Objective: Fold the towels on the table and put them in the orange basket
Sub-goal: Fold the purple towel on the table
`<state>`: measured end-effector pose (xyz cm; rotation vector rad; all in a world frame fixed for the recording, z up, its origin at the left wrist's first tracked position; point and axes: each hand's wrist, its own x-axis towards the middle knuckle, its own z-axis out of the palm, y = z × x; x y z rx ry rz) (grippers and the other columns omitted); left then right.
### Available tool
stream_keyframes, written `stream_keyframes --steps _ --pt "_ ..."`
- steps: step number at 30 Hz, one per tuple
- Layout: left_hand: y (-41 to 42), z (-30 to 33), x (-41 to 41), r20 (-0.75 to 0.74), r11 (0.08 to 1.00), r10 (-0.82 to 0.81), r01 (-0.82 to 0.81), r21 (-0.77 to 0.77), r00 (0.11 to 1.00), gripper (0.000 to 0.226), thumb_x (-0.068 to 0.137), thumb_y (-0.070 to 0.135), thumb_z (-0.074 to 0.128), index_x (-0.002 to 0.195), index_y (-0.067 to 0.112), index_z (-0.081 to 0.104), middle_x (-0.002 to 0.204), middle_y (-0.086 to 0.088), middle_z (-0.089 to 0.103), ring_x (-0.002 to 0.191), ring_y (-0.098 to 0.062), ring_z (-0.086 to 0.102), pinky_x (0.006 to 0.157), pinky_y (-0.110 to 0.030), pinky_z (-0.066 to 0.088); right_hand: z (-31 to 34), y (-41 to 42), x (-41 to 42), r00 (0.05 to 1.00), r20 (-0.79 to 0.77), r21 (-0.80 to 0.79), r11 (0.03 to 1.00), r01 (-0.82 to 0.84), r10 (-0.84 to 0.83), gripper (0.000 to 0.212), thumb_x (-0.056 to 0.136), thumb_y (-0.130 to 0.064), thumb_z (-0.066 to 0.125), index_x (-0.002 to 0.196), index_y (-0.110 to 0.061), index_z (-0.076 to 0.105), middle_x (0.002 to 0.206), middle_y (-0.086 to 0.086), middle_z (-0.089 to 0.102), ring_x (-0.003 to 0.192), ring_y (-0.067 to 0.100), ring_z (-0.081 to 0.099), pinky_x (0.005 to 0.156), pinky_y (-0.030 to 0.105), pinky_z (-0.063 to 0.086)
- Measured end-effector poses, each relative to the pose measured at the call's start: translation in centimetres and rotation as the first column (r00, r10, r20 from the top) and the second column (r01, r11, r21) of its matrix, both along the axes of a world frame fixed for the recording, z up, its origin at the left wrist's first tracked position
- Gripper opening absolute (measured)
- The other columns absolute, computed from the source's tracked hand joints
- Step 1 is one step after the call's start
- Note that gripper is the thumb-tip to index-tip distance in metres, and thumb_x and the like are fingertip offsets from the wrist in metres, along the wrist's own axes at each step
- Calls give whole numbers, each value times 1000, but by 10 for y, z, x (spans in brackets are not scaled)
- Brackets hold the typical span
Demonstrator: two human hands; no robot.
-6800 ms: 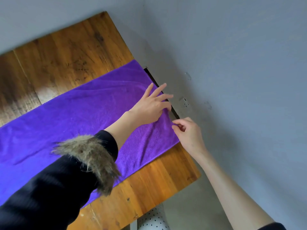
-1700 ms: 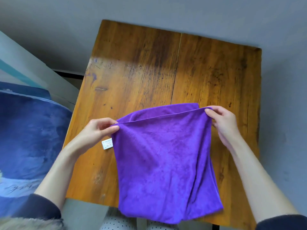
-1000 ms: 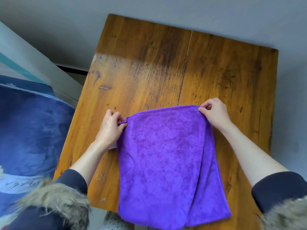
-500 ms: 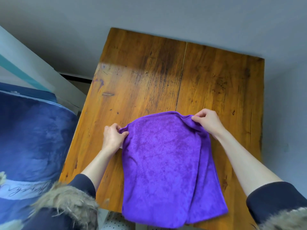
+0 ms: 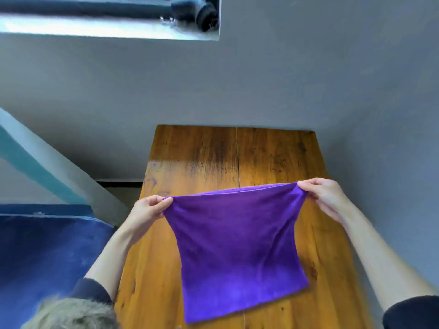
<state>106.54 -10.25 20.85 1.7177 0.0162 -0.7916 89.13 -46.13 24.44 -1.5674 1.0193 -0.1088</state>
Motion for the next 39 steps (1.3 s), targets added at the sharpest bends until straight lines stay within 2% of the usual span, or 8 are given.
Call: stream_keyframes --steps 10,15,17,22,28,33,36,39 --pt "-25 162 54 232 866 163 -26 -499 959 29 89 -2 49 62 8 50 50 3 50 48 -5 46 48 -14 38 140 13 -7 896 438 34 998 56 -65 11 85 -2 61 75 -6 59 60 -2 67 56 3 62 52 14 49" --pt "-36 222 66 282 769 243 -7 -639 928 47 89 -3 47 49 18 61 51 3 54 53 -7 49 55 -16 42 211 17 -2 782 622 0 998 59 -46 40 42 -30 83 71 -8 66 65 2 69 63 8 64 58 15 51" --pt "-40 241 67 304 750 268 0 -661 914 44 90 -2 48 52 18 61 53 3 56 55 -7 51 57 -16 43 230 15 2 734 678 -47 995 92 -36 42 43 -31 79 74 -6 65 64 0 69 63 7 64 59 15 51" --pt "-43 271 69 395 774 302 19 -633 867 24 91 3 54 68 10 56 57 4 60 57 -6 53 62 -16 46 257 6 10 683 730 -132 982 135 4 9 80 -4 66 73 -7 64 59 -7 67 62 6 59 64 18 46" --pt "-35 279 67 386 784 289 14 -620 876 13 87 1 58 74 5 57 58 4 65 57 -4 60 61 -12 51 263 4 11 652 758 -73 996 55 20 55 23 -52 90 61 -16 72 66 0 69 64 9 62 61 18 51" --pt "-28 278 64 306 744 281 -6 -668 910 29 86 -4 56 62 10 65 60 -1 66 58 -8 62 65 -15 53 260 2 12 659 751 -41 999 -3 33 56 18 -49 91 59 -16 73 65 1 69 62 10 63 60 19 53" --pt "-25 278 61 303 731 277 5 -682 912 21 87 -4 54 70 6 58 59 -1 65 58 -8 62 65 -14 52 257 0 11 680 732 -25 999 -21 33 53 19 -46 92 58 -16 72 65 2 69 62 10 63 62 21 52" --pt "-22 276 61 323 737 259 30 -675 910 18 86 -4 54 71 5 57 60 -2 65 59 -8 62 65 -14 52 253 -1 12 687 727 17 998 -57 27 36 36 -34 91 59 -15 72 68 3 70 64 13 64 66 24 51"
